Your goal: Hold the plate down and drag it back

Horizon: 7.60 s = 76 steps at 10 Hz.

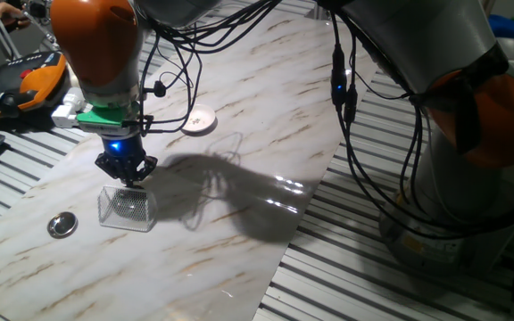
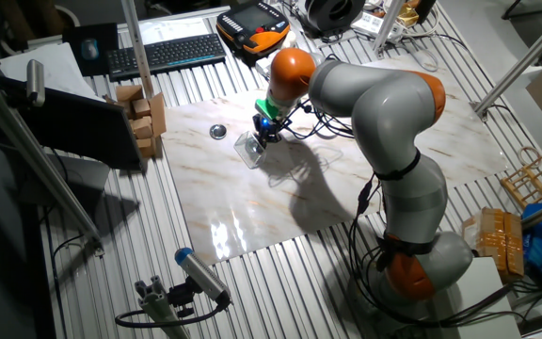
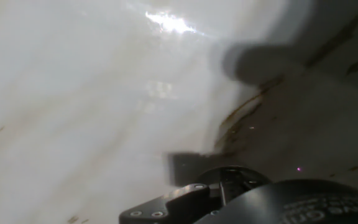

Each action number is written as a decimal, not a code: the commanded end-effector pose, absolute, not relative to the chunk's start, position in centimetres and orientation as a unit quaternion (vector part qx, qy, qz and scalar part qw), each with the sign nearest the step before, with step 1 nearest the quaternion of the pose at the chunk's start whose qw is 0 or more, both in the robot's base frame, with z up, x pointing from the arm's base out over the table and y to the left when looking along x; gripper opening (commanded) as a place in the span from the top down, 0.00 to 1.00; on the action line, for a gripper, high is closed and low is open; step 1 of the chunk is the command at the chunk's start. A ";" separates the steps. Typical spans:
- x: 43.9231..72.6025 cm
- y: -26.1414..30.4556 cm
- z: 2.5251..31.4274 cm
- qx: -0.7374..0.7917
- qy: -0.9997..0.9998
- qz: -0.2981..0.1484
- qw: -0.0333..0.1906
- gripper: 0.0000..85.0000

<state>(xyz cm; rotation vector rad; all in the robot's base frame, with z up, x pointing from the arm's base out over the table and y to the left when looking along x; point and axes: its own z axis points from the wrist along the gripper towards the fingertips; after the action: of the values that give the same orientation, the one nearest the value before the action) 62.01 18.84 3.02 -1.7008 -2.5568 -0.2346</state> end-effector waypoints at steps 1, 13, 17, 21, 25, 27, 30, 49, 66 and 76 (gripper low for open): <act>62.0 18.8 3.0 -0.552 -0.830 -0.076 0.030 1.00; 62.7 17.0 3.2 -0.538 -0.841 -0.066 0.004 1.00; 63.1 16.1 3.1 -0.531 -0.845 -0.063 -0.007 1.00; 63.4 15.1 3.1 -0.524 -0.849 -0.061 -0.012 1.00; 63.3 15.5 3.8 -0.527 -0.848 -0.063 -0.004 1.00; 63.2 16.1 2.9 -0.529 -0.846 -0.070 -0.006 1.00; 63.5 15.7 2.8 -0.529 -0.846 -0.064 -0.024 1.00; 64.4 11.8 2.5 -0.506 -0.858 -0.056 -0.064 1.00; 64.7 8.2 2.7 -0.495 -0.864 -0.054 -0.075 1.00; 64.8 7.6 2.5 -0.495 -0.868 -0.028 -0.029 1.00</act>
<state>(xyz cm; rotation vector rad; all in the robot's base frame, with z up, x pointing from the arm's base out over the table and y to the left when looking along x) 64.80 7.55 2.46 -1.5794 -2.7812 -0.0911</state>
